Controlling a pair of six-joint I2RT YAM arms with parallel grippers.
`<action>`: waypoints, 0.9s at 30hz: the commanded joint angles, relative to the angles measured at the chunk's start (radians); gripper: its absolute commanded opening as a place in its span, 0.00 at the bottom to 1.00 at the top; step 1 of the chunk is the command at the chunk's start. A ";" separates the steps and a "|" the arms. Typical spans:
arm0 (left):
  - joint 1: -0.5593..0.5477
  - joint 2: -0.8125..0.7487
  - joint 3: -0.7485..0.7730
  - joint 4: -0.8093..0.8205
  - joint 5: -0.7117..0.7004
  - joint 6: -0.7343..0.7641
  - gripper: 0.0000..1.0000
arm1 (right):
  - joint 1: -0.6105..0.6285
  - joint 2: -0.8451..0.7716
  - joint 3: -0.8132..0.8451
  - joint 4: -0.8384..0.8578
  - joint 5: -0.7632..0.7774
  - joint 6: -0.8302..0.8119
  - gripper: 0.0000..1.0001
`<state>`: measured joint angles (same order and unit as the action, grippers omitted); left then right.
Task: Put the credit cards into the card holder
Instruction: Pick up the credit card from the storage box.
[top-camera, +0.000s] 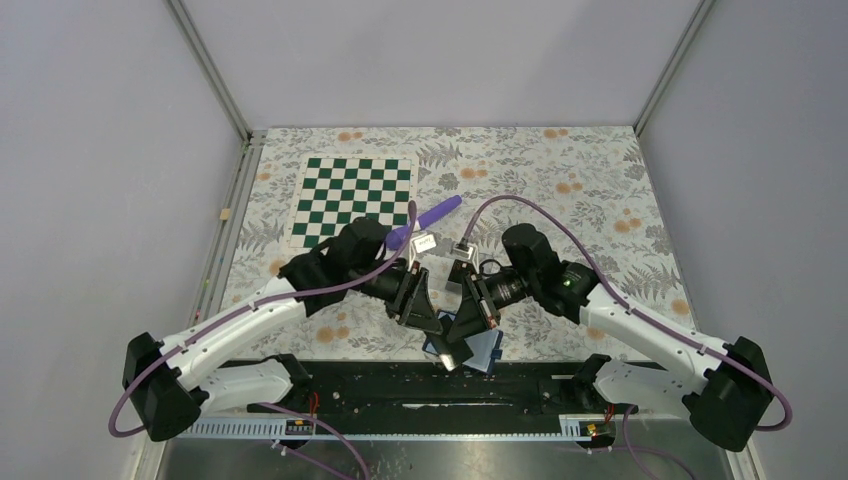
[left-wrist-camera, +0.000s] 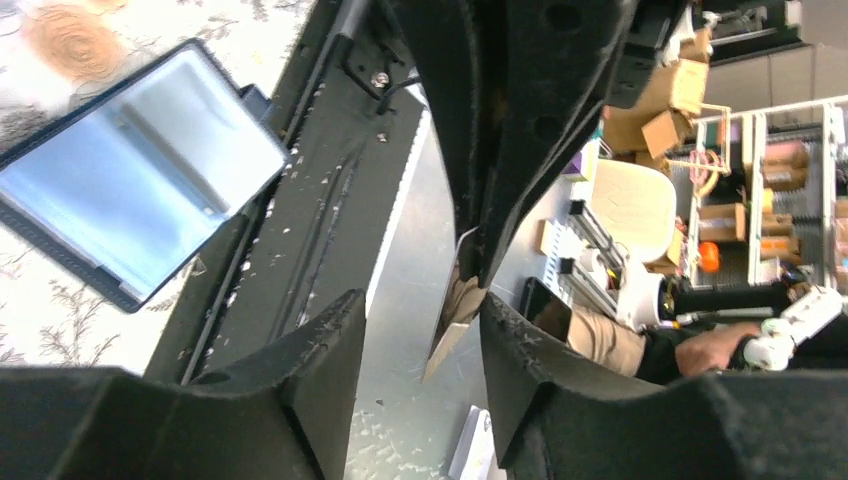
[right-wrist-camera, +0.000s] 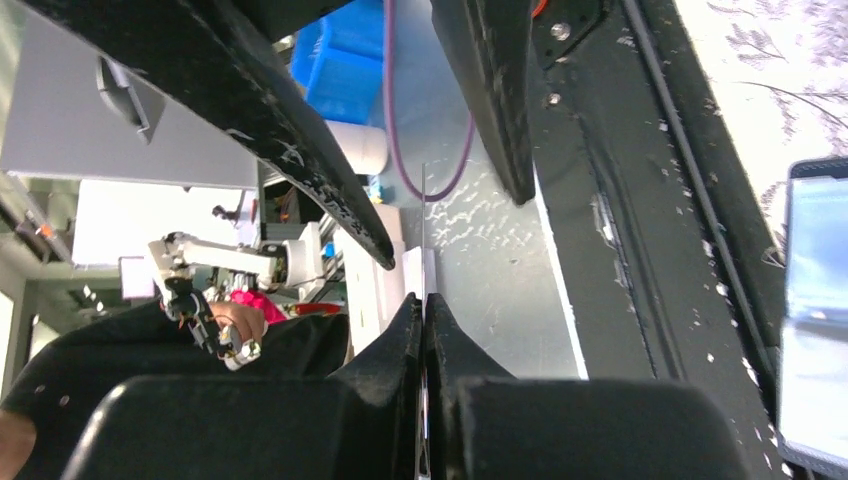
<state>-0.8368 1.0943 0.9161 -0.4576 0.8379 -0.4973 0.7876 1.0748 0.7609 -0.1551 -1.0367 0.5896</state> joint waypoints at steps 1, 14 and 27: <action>0.014 -0.062 -0.081 0.135 -0.202 -0.066 0.49 | 0.007 -0.025 -0.007 -0.097 0.156 -0.040 0.00; 0.073 0.145 -0.413 0.489 -0.396 -0.342 0.47 | -0.215 -0.085 -0.278 0.002 0.514 0.131 0.00; 0.055 0.423 -0.455 0.655 -0.426 -0.443 0.39 | -0.232 0.017 -0.377 0.194 0.609 0.231 0.00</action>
<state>-0.7670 1.4750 0.4908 0.1398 0.4603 -0.8955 0.5652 1.0595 0.3817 -0.0536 -0.4828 0.7971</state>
